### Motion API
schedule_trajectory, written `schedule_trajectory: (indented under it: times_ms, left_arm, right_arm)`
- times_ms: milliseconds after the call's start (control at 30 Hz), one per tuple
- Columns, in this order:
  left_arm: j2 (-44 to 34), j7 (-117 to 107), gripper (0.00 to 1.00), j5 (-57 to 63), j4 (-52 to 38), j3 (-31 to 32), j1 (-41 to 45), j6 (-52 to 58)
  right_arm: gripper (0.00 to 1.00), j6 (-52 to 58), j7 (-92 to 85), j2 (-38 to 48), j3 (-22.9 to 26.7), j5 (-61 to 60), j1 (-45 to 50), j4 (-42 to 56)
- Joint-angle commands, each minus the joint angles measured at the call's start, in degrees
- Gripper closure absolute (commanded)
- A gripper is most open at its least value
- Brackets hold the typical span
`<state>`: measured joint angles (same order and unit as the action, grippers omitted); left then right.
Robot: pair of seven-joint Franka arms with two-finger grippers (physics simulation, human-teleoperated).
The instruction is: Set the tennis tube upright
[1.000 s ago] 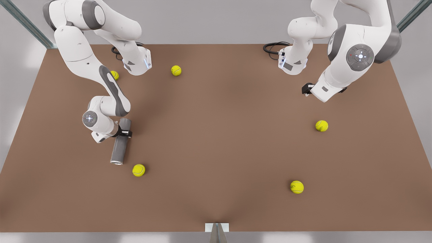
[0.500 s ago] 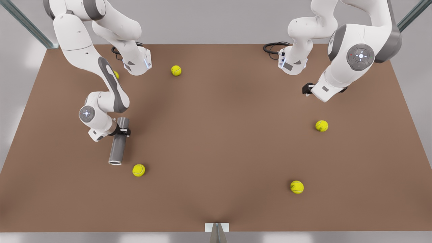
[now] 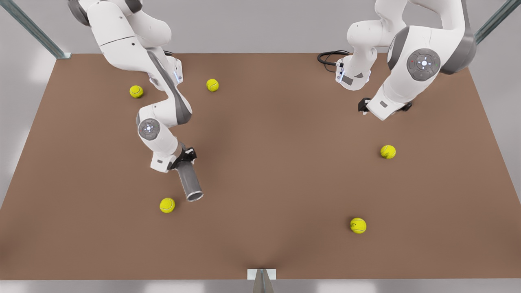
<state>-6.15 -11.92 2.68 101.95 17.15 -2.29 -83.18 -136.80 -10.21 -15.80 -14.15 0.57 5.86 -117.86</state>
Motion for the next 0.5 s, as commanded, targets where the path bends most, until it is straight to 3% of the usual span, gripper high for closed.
schedule_trajectory:
  times_ms: [0,300,367,467]
  left_arm:
    - [-0.01,-0.03,0.0,-0.04,0.01,-0.01,-0.61,0.04]
    - [-0.01,-0.04,0.0,-0.39,0.27,-0.18,-2.02,0.04]
    - [-0.01,-0.04,0.0,-0.39,0.27,-0.18,-2.02,0.04]
    - [0.17,-0.04,0.0,-0.39,0.36,-0.18,-2.64,-0.31]
  right_arm:
    - [0.25,0.05,-1.11,-0.27,0.0,0.04,0.03,0.43]
    - [0.25,-1.98,-23.27,-10.21,0.88,3.03,7.59,11.34]
    - [0.25,-1.8,-26.7,-12.14,5.01,2.94,13.38,14.41]
    - [0.25,-1.36,-26.97,-13.99,5.62,3.03,17.6,18.02]
